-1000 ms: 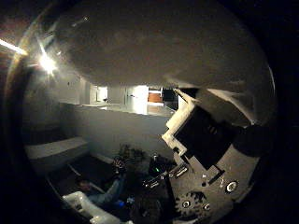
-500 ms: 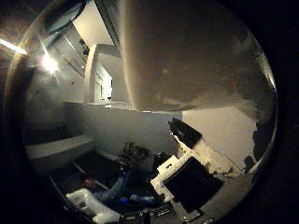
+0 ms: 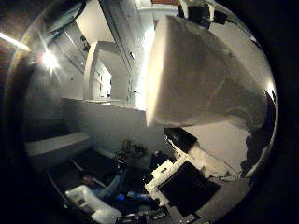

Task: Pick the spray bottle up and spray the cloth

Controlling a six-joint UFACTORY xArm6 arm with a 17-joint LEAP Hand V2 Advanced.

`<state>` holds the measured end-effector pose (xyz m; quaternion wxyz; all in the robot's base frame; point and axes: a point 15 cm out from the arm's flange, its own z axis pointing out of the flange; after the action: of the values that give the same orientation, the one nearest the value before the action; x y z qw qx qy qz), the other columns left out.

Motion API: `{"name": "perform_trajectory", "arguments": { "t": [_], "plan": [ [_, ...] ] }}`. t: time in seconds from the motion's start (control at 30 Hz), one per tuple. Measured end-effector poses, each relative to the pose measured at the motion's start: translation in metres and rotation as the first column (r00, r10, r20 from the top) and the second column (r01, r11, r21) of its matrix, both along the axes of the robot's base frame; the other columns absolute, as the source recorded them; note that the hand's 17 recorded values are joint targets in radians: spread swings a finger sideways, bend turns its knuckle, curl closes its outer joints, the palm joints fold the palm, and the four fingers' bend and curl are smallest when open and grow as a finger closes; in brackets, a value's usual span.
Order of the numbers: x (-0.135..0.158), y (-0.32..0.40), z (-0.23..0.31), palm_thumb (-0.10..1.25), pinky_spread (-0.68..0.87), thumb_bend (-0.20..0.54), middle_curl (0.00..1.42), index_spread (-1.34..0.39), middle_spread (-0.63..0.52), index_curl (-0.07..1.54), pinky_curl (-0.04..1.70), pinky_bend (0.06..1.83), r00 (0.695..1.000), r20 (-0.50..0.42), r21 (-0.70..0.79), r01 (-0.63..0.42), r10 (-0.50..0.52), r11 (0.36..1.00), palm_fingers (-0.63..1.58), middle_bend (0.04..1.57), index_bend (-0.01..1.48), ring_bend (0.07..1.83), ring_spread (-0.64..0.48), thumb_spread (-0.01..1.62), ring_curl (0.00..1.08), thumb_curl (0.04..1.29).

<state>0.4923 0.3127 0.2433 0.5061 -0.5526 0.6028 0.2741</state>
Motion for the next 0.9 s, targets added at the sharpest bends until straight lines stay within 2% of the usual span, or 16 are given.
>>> {"name": "perform_trajectory", "arguments": {
  "t": [0.47, 0.63, 0.9],
  "plan": [
    [0.011, -0.036, 0.031, 0.68, 0.38, -0.026, 0.41, -0.23, -0.01, 0.37, 0.48, 0.56, 0.997, 0.066, -0.002, 0.031, -0.031, 1.0, 0.22, 0.32, 0.17, 0.74, 0.02, 0.99, 0.35, 0.4],
    [-0.004, -0.06, 0.026, 0.68, 0.38, -0.026, 0.41, -0.23, -0.02, 0.37, 0.44, 0.55, 0.997, 0.051, -0.012, 0.062, -0.062, 0.998, 0.25, 0.33, 0.18, 0.72, 0.02, 0.99, 0.34, 0.4],
    [-0.025, -0.087, 0.056, 0.69, 0.38, -0.026, 0.42, -0.23, -0.02, 0.36, 0.39, 0.55, 0.992, 0.097, 0.011, 0.082, -0.082, 0.997, 0.27, 0.33, 0.18, 0.71, 0.02, 1.0, 0.34, 0.4]
  ]
}}
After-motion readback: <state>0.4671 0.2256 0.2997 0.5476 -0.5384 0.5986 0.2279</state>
